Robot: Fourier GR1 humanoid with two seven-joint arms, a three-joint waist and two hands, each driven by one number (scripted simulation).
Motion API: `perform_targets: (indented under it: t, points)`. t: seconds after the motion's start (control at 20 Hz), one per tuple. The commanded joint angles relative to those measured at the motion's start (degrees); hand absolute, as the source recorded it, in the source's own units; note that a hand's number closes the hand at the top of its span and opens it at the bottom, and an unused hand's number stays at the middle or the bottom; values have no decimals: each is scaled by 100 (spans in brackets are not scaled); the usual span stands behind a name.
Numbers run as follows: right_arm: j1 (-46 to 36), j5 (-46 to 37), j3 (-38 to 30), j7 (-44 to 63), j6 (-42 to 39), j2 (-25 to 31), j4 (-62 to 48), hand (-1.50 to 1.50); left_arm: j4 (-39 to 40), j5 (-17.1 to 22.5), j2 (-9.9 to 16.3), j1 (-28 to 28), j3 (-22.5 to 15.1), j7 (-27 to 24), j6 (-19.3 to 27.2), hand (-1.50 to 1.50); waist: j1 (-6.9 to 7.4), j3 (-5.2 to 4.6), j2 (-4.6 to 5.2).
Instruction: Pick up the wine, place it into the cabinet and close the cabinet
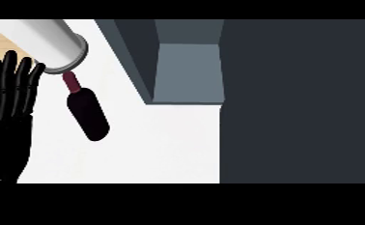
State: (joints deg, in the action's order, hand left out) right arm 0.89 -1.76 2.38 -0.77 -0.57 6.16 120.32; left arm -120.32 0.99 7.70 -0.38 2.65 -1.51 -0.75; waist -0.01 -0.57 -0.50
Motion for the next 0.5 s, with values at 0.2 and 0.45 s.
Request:
perform_targets:
  t: [0.2,0.45]
  points:
    - [495,-42,337,112,71,-234,621,-150,1261,2160,961,-324,665,669,-1696,-150,-157,42,53]
    - [779,670,737,652,-689,117,1026,-150,1982,3926,1128,-627,1020,2161,-1798,-150,-155,51,36]
